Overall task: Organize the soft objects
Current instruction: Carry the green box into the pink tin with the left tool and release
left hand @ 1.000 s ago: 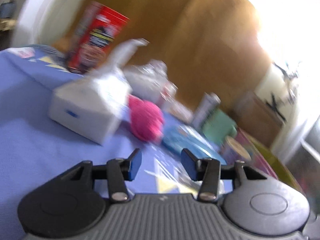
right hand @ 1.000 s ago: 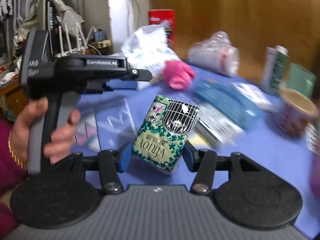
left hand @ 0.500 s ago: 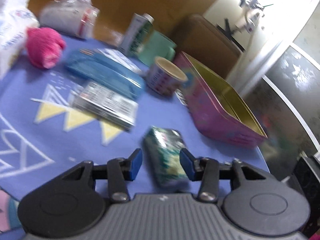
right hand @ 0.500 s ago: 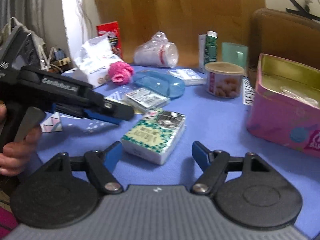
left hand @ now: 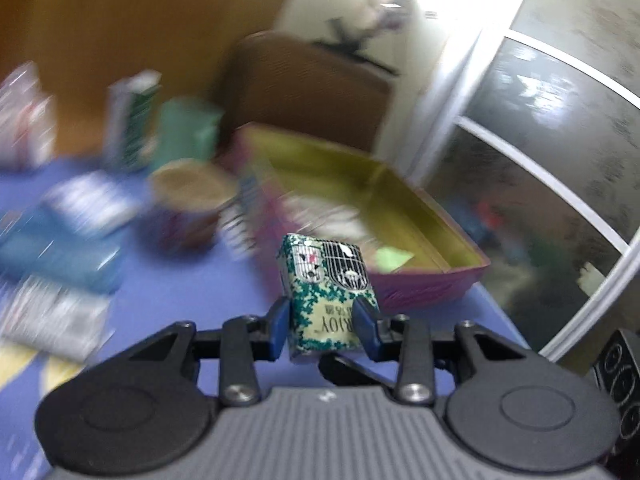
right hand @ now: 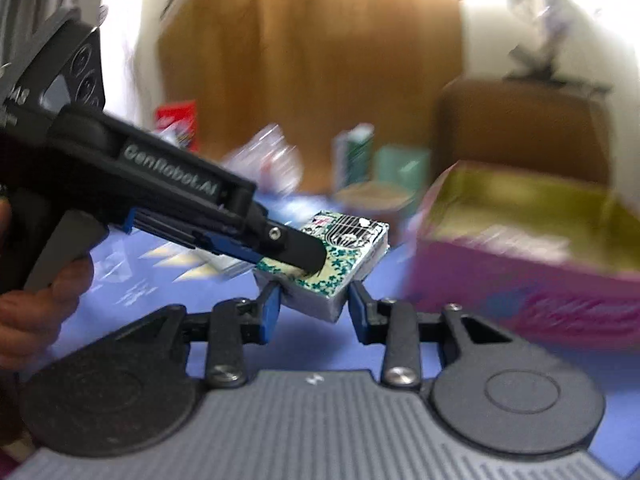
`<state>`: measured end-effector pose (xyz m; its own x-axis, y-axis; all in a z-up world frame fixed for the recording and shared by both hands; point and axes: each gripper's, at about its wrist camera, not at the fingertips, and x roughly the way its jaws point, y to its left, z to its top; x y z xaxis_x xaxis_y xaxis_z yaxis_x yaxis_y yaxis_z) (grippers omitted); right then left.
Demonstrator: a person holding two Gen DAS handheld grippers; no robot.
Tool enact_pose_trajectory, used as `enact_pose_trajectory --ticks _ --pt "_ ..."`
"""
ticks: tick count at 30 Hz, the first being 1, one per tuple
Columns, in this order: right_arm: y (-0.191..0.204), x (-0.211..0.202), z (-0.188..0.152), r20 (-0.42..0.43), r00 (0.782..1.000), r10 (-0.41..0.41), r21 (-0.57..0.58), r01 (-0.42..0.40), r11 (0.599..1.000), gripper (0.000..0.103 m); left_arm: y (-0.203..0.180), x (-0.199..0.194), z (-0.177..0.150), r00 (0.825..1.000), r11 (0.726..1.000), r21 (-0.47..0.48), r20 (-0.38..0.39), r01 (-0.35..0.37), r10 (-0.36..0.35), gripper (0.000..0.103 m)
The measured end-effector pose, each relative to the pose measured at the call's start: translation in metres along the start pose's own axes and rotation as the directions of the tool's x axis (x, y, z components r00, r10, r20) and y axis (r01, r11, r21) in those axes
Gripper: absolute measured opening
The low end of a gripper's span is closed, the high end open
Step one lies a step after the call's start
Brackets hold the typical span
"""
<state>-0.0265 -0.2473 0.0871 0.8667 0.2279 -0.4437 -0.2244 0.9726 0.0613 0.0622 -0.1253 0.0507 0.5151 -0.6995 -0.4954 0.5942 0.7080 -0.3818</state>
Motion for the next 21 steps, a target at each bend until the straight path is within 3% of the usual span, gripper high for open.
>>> enact_pose_trajectory --ticks 6,10,12,14,15,17,21 --pt "-0.063 -0.015 0.010 0.073 0.977 -0.198 0.068 0.193 0.979 0.040 -0.064 0.063 0.032 0.997 0.985 0.154 0.008 0.074 -0.076 0.034" --pt "-0.101 -0.008 0.008 0.063 0.952 -0.299 0.093 0.293 0.952 0.040 -0.090 0.110 0.040 0.997 0.975 0.208 0.004 0.071 -0.074 0.037" --pt "-0.116 0.007 0.006 0.041 0.924 -0.380 0.079 0.376 0.923 0.041 -0.096 0.128 0.040 0.999 0.975 0.218 0.009 0.033 -0.036 0.038" --pt "-0.128 0.020 0.005 -0.010 0.868 -0.496 0.052 0.496 0.867 0.041 -0.098 0.136 0.039 0.999 0.978 0.209 0.015 -0.031 0.029 0.038" --pt "-0.134 0.019 0.004 -0.008 0.865 -0.502 0.079 0.501 0.862 0.041 -0.095 0.135 0.036 0.999 0.980 0.194 0.017 -0.047 0.045 0.038" --pt "-0.142 0.008 0.001 0.006 0.889 -0.459 0.162 0.452 0.877 0.041 -0.087 0.127 0.032 0.998 0.982 0.180 0.019 -0.056 0.053 0.038" --pt "-0.132 -0.003 -0.004 0.046 0.890 -0.454 0.182 0.440 0.880 0.042 -0.078 0.104 0.026 0.993 0.974 0.191 0.036 -0.121 0.116 0.044"
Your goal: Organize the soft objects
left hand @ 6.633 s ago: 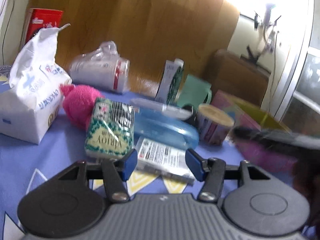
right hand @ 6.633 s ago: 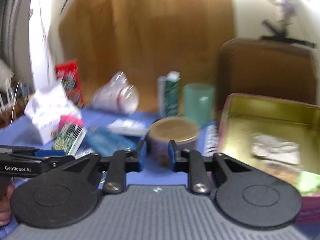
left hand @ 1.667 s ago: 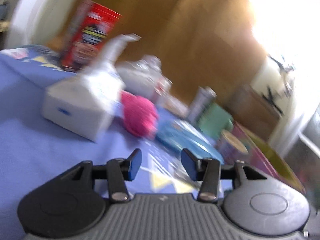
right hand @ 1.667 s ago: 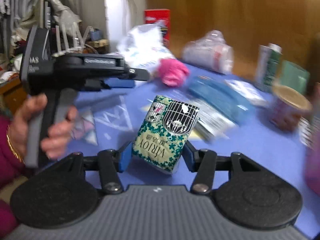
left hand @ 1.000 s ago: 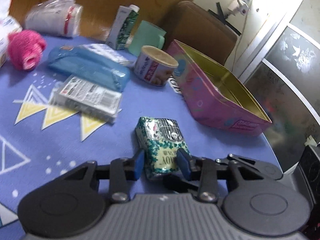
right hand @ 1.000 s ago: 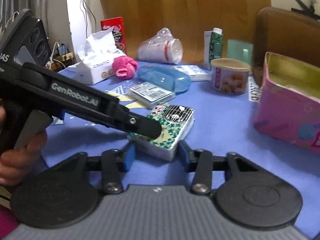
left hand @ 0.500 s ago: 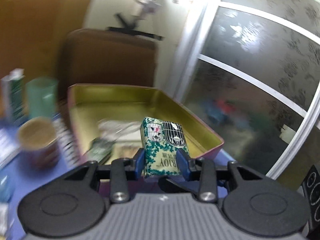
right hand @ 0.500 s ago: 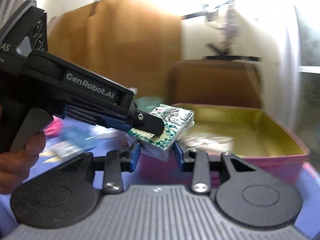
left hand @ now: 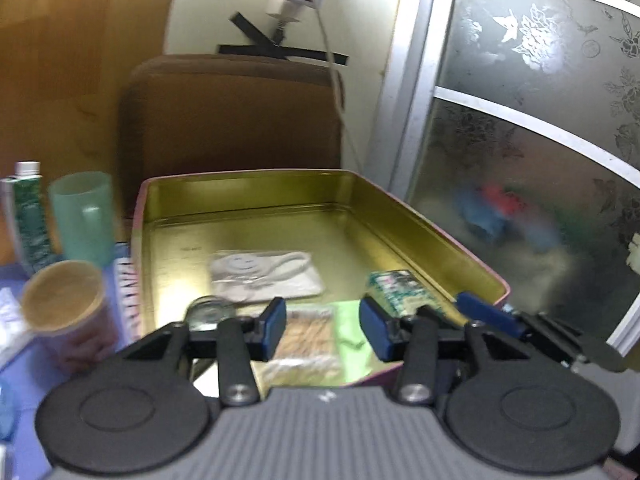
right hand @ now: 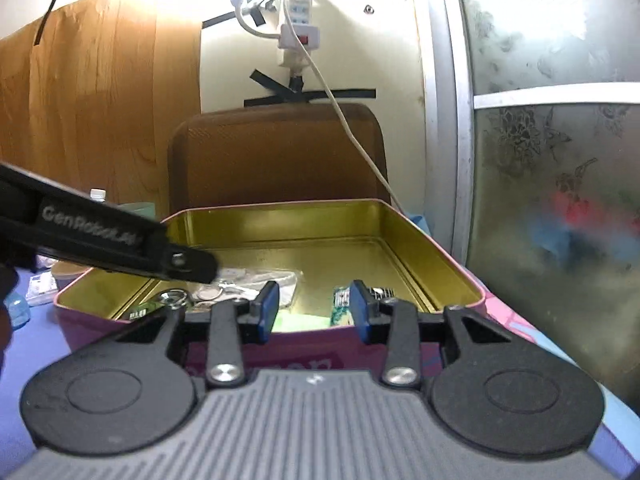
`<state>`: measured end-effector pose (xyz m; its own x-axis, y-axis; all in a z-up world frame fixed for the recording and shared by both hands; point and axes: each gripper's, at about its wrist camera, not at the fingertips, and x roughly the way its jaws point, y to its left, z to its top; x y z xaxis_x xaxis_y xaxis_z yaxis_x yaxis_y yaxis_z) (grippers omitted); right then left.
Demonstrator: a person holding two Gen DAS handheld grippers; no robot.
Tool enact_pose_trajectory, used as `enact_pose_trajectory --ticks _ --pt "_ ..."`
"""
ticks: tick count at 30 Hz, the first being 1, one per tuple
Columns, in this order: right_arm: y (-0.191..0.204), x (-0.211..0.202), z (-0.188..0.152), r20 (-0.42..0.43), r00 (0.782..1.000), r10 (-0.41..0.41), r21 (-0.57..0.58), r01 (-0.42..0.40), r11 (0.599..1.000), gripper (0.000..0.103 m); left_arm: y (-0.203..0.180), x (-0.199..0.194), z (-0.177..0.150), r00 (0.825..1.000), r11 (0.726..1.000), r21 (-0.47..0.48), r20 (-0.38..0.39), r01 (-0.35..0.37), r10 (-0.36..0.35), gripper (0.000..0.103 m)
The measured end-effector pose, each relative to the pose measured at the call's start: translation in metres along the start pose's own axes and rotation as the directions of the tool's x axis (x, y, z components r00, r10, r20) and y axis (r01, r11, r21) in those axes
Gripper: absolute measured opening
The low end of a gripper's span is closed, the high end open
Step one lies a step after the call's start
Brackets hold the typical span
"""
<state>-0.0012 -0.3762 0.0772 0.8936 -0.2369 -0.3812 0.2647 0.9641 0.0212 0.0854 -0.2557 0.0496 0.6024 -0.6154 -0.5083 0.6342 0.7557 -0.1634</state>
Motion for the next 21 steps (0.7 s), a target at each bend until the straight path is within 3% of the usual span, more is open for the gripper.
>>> enact_pose_trajectory --ticks 5,9,13,15,21 --pt "0.010 -0.024 0.000 0.058 0.994 0.093 0.072 -0.097 0.993 0.042 0.026 -0.037 -0.013 0.997 0.997 0.001 0.009 -0.081 0.081 0.046" --pt "0.035 -0.039 0.003 0.090 0.978 0.190 0.040 -0.194 0.980 0.041 0.061 -0.065 -0.031 0.984 0.983 -0.045 -0.016 -0.179 0.178 0.047" --pt "0.066 -0.043 0.002 0.053 0.956 0.290 0.017 -0.291 0.957 0.041 0.099 -0.086 -0.049 0.964 0.960 -0.092 -0.050 -0.265 0.262 0.047" --pt "0.082 -0.039 0.000 0.007 0.941 0.339 0.015 -0.339 0.941 0.041 0.119 -0.100 -0.058 0.951 0.945 -0.115 -0.060 -0.307 0.302 0.050" --pt "0.131 -0.028 -0.009 -0.123 0.884 0.451 -0.007 -0.456 0.890 0.041 0.175 -0.128 -0.081 0.889 0.873 -0.170 -0.095 -0.458 0.448 0.052"
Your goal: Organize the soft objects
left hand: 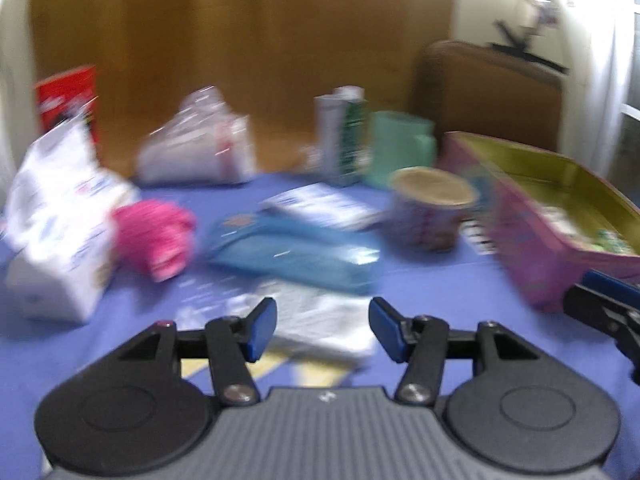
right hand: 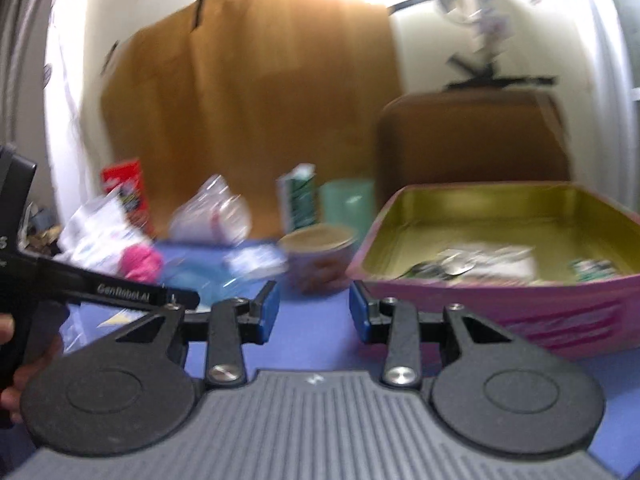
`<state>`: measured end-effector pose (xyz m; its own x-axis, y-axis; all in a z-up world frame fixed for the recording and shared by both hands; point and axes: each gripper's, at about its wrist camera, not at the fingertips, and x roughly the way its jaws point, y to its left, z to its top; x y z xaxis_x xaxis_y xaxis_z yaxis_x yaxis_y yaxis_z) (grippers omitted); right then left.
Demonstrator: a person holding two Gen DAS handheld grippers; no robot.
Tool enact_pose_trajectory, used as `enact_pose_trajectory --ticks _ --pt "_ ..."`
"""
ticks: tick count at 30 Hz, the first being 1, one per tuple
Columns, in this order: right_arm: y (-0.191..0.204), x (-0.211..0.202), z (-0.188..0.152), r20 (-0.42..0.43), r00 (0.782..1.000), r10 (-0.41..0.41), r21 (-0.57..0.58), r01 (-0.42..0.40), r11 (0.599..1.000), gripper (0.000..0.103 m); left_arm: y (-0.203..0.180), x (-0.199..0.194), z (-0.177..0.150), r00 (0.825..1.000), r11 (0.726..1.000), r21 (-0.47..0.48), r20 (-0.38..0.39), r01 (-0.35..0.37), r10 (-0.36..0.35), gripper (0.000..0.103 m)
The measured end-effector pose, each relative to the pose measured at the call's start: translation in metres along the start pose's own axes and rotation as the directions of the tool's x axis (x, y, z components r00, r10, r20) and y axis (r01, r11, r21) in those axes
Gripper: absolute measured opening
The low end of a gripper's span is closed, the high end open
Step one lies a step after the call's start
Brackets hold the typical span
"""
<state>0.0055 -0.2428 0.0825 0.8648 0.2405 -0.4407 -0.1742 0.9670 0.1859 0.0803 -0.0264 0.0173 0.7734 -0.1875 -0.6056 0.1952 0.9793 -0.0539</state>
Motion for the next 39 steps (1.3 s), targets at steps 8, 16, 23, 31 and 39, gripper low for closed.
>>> enact_pose_trajectory --ticks 8,16,23,31,39 --pt "0.034 0.034 -0.004 -0.108 0.993 0.055 -0.053 -0.061 0.997 0.041 0.046 0.006 -0.014 0.994 0.994 -0.038 -0.018 -0.107 0.106 0.052" --pt "0.051 0.049 -0.016 -0.174 0.982 0.068 -0.063 -0.080 0.995 0.041 0.051 0.007 -0.023 0.991 0.991 -0.029 -0.002 -0.130 0.130 0.059" --pt "0.042 0.052 -0.018 -0.206 0.976 0.067 0.009 -0.067 0.998 0.041 0.046 0.009 -0.022 0.991 0.991 0.010 0.006 -0.133 0.133 0.059" --pt "0.038 0.052 -0.018 -0.207 0.975 0.085 0.036 -0.080 0.996 0.042 0.044 0.011 -0.022 0.990 0.990 0.015 0.001 -0.142 0.142 0.061" --pt "0.037 0.050 -0.018 -0.202 0.975 0.093 0.051 -0.085 0.995 0.045 0.045 0.011 -0.021 0.989 0.989 0.013 0.000 -0.146 0.146 0.064"
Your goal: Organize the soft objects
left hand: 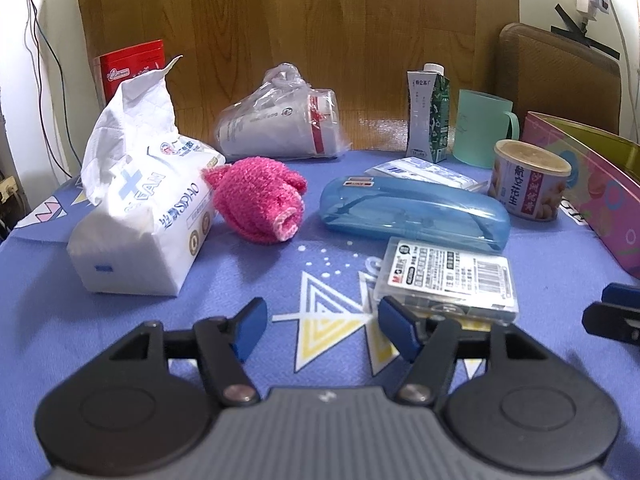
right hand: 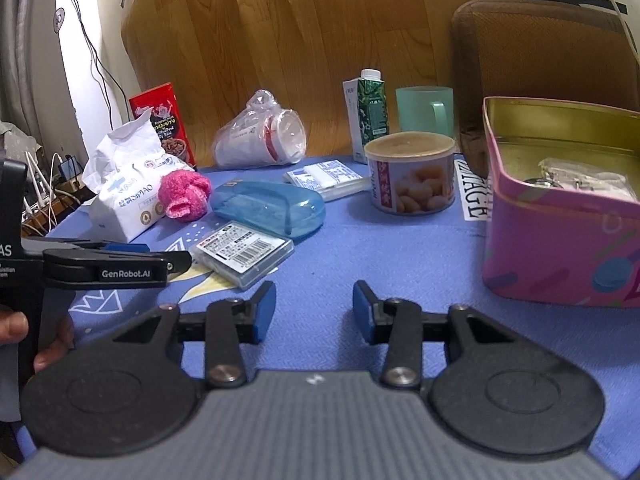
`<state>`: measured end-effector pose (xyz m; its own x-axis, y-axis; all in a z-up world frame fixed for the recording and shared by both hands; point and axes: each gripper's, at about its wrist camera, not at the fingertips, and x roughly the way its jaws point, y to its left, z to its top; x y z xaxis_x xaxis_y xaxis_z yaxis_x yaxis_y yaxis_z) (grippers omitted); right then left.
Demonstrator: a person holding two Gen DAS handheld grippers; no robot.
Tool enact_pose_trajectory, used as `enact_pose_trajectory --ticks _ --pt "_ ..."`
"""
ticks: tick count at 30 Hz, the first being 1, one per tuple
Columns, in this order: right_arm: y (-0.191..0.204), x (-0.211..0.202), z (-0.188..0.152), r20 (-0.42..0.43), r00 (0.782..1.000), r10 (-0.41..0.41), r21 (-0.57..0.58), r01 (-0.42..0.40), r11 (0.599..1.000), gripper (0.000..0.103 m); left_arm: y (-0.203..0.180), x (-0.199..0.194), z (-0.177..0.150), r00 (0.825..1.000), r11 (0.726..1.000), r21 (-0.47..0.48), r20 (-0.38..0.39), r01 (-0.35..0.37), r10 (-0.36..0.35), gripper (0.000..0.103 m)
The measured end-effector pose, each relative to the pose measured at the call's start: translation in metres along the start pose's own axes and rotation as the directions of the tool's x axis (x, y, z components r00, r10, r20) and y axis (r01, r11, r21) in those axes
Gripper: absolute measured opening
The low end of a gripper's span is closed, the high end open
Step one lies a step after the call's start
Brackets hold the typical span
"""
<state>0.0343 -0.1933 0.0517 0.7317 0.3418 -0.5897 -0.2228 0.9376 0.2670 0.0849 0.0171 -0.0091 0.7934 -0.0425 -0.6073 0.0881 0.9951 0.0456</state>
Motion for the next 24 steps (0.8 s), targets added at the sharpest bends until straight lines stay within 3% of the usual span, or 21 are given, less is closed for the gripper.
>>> enact_pose_trajectory --ticks 9,14,16,20,24 --pt "0.002 0.001 0.000 -0.007 1.000 -0.003 -0.002 0.003 1.000 0.048 0.002 0.000 0.000 1.000 1.000 -0.014 -0.004 0.011 -0.011 0.066" --pt "0.006 0.007 0.001 -0.048 0.999 0.013 -0.028 -0.014 1.000 0.058 0.005 0.000 0.000 1.000 0.999 -0.032 -0.001 0.021 -0.021 0.067" --pt "0.011 0.011 0.003 -0.064 0.997 0.030 -0.067 -0.035 0.997 0.066 0.011 -0.001 -0.001 1.000 0.997 -0.071 0.005 0.030 -0.030 0.067" --pt "0.028 0.025 0.010 -0.092 0.995 0.025 -0.190 -0.042 0.981 0.071 0.023 -0.003 -0.002 0.999 0.988 -0.144 0.025 0.050 -0.047 0.066" --pt "0.041 0.044 0.022 -0.102 0.994 0.046 -0.281 -0.073 0.957 0.078 0.045 -0.006 -0.005 0.996 0.959 -0.273 0.064 0.077 -0.062 0.065"
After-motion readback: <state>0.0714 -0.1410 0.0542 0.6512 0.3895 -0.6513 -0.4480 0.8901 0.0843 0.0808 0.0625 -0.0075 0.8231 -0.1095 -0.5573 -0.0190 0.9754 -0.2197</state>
